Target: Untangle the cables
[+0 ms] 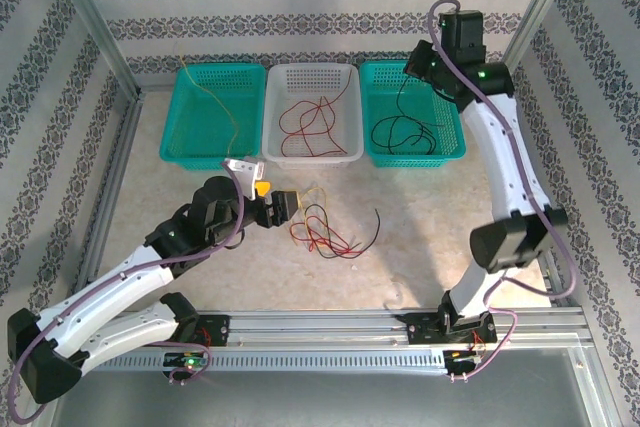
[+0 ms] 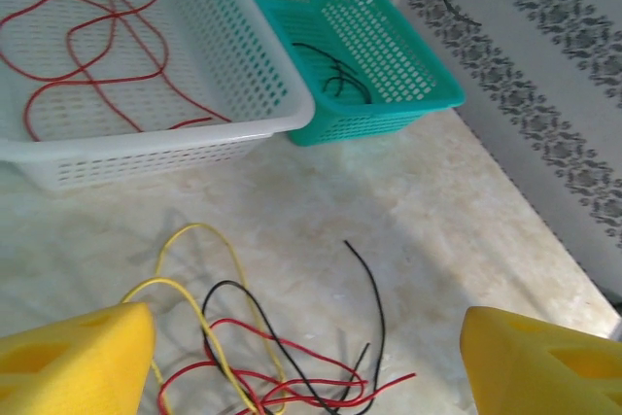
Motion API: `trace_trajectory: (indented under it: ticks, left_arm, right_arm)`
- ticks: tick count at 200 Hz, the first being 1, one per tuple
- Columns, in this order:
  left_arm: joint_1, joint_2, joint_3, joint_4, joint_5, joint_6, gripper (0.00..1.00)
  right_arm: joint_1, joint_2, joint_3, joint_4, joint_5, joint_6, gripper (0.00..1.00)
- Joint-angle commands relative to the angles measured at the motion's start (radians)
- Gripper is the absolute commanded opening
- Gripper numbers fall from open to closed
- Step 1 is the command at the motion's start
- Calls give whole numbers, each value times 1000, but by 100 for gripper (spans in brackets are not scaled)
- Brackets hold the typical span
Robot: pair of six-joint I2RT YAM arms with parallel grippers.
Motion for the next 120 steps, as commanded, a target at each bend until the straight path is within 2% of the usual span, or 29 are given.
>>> trace_trajectory:
  ticks: [1, 40, 76, 89, 120]
  left_arm:
    - [-4, 22, 49, -90, -68, -23, 82]
    - [14, 88, 61, -157, -95, -57, 83]
    - [43, 137, 69, -169, -65, -79, 80]
    - [52, 157, 72, -168, -51, -78, 78]
    - [76, 228, 75, -164, -2, -66, 72]
  right_arm:
    - [-32, 63, 77, -39, -46, 22, 18]
    - [-53, 72, 86, -40, -59, 28, 36]
    - [-23, -18, 3, -44, -92, -1, 39]
    - [11, -94, -92, -29, -73, -19, 40]
    - [142, -324, -440, 68, -32, -24, 43]
